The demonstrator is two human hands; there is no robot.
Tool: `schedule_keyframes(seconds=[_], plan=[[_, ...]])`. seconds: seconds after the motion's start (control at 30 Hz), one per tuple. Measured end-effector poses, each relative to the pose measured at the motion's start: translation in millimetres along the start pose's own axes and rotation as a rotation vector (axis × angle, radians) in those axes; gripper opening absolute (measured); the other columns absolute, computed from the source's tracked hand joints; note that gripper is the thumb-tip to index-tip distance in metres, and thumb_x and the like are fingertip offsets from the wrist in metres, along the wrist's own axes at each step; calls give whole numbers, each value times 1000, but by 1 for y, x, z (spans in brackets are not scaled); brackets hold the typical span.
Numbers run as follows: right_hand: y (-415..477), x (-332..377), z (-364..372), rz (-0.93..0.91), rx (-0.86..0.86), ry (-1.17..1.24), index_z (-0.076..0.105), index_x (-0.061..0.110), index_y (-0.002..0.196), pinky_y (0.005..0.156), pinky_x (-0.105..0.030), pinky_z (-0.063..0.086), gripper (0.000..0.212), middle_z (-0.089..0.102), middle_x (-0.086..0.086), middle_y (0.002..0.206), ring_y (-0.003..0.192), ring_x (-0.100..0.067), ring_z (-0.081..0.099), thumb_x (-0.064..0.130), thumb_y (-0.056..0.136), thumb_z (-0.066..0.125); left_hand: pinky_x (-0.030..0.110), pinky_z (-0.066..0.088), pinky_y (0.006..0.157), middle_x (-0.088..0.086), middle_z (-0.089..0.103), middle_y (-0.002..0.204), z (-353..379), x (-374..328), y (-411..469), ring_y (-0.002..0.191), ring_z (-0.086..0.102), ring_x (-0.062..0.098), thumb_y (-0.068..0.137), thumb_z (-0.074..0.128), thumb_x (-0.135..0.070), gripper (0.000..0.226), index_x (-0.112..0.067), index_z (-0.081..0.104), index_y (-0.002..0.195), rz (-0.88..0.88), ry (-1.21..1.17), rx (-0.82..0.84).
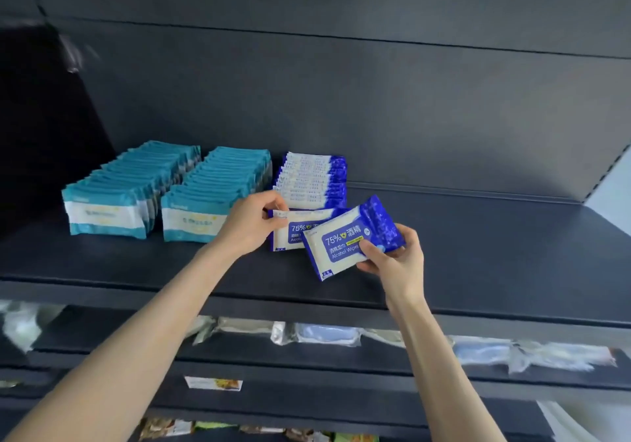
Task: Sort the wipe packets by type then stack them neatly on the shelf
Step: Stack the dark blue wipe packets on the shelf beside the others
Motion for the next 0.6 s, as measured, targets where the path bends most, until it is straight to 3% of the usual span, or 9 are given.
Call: schedule_keyframes(seconds=[0.13,0.27,0.43,0.5,0.6], plan=[[14,-7,7,-4,41,-87,53,18,98,58,-26,57,33,68,-2,95,80,-14,71,-4,81,69,32,44,74,1,63,96,1,2,18,77,53,17,84,69,-15,7,-16,63,88,69,187,-56],[22,-14,11,-16,11,-227,57,12,89,62,-27,57,22,68,-1,87,77,-15,69,0,79,73,33,46,77,0,63,100,-4,-6,25,87,57,18,86,68,-24,20,-11,66,101,155,381,-33],[26,-18,27,-106,-8,-522,60,9,84,56,-9,44,25,67,5,80,68,-9,61,12,72,81,33,46,83,3,60,107,-10,-1,26,92,57,20,88,65,-21,24,-10,65,109,191,382,60],[26,-22,37,-101,7,-597,61,5,88,59,-13,47,30,68,2,84,72,-9,62,17,71,82,28,42,83,1,57,112,-16,3,27,93,52,15,90,63,-16,28,-12,63,118,199,354,144],[30,-27,51,-112,-6,-711,60,5,91,73,-35,53,37,65,-3,92,84,-19,63,27,71,83,21,32,84,0,54,120,-25,8,28,99,45,10,91,61,-15,36,-14,58,127,198,348,255]])
Point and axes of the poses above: each hand's wrist, its own y-axis towards the middle knuckle, its own z-axis out of the palm, x = y × z, the point moved 4 cm from there along y, towards the middle knuckle
